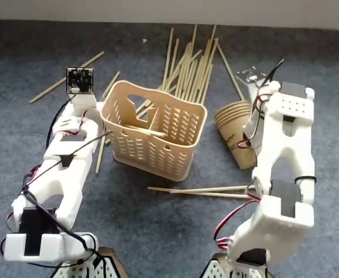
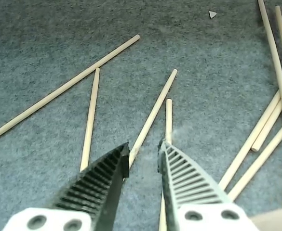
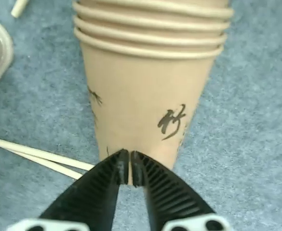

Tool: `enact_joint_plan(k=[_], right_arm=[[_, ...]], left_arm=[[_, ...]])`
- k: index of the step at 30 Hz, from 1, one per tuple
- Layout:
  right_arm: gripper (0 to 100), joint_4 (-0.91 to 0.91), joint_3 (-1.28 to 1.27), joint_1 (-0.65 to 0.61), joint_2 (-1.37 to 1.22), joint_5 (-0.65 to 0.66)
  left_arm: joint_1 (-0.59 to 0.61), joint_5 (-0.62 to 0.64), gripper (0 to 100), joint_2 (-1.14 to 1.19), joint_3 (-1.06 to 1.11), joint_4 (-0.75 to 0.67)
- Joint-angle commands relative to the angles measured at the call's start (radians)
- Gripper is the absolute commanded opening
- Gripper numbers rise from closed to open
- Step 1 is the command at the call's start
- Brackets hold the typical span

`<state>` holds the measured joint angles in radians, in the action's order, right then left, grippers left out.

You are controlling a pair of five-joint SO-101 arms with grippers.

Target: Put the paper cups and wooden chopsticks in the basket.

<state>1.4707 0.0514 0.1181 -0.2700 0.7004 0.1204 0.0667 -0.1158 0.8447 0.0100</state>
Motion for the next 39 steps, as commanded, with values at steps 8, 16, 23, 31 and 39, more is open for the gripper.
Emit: enact_joint_plan(k=[8,16,23,31,39], right_arm=[[22.5,0.206,0.263,-0.114,-0.005,-0.055],[22.8,0.246,0.377,-0.058,-0.031,0.041],[28.8,0.239,0.401,-0.081,-0.286,0.074],[44.4,0.246,0.587,-0.076,-0.487,0.14],[22.4,0.225,0.605,-0.082,-0.59,0.144]], left_arm=[[-0.018,-0.011,12,-0.004,-0.042,-0.014],[-0.021,-0.011,12,-0.004,-0.039,-0.014],[-0.021,-0.011,12,-0.004,-0.038,-0.014],[-0.022,-0.011,12,-0.004,-0.038,-0.014],[-0.022,-0.011,12,-0.004,-0.039,-0.014]])
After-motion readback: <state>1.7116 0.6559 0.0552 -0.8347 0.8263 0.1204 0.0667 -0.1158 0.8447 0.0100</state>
